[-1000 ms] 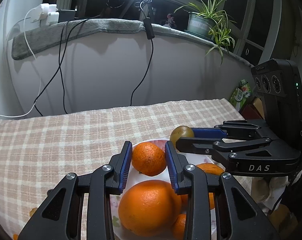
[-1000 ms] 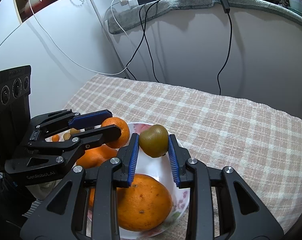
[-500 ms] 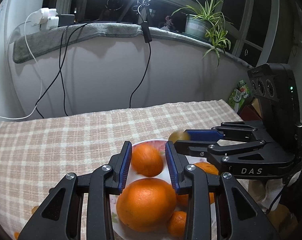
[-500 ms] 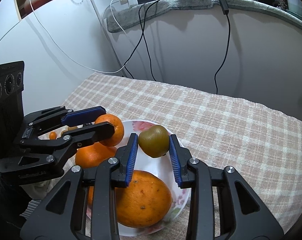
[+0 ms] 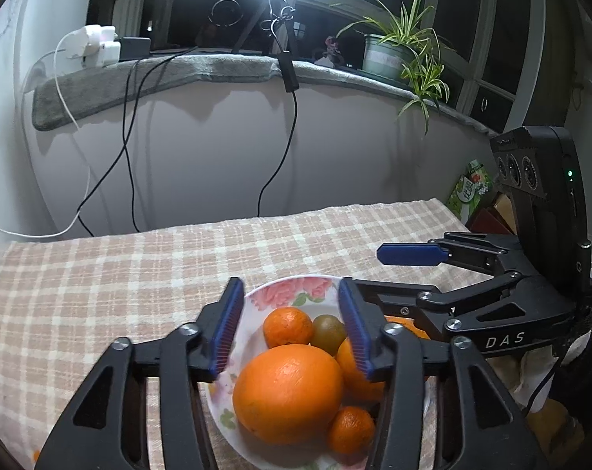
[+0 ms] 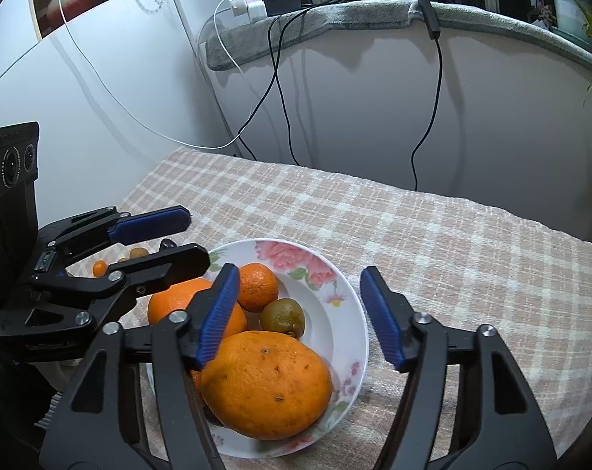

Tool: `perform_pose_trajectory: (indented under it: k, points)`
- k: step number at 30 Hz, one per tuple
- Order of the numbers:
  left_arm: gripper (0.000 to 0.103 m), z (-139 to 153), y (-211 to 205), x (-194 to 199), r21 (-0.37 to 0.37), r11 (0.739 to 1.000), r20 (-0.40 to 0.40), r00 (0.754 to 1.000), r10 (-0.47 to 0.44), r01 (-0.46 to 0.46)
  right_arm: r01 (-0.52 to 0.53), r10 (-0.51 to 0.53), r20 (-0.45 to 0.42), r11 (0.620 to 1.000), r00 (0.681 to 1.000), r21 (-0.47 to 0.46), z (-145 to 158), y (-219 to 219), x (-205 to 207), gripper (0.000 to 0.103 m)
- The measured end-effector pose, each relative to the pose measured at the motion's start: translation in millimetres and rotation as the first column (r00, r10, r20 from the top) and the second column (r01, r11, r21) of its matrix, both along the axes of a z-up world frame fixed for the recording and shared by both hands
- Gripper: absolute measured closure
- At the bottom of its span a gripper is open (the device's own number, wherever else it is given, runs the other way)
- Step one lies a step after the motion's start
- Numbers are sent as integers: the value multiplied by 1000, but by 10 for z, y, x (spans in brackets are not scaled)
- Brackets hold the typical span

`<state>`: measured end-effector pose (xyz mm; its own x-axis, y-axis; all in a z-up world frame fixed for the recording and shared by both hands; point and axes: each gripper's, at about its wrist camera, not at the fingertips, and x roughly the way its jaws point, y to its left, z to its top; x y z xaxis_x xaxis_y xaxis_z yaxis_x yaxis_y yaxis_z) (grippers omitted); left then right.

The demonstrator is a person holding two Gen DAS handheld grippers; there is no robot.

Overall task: Organize fruits
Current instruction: 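Open the right gripper to drop the kiwi while the left releases the mandarin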

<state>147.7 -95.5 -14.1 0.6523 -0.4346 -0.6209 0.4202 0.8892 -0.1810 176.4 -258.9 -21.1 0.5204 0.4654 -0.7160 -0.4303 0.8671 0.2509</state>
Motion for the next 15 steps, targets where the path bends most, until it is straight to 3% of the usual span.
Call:
perform_pose_trajectory:
  k: [5,13,15]
  points:
    - [33,37,16,-85,19,1000,17,1000,1,-2,9,-9,16,1000,1000,-12,49,18,-39,26]
    - [32,69,163,-213,9,999,21,999,33,-33,20,-20,27,1000,999,-7,113,63,-135,25]
    - [32,80,206,-246,5,999,24,999,42,-42,21,-21,36,1000,999,-13,129,86,-160,20]
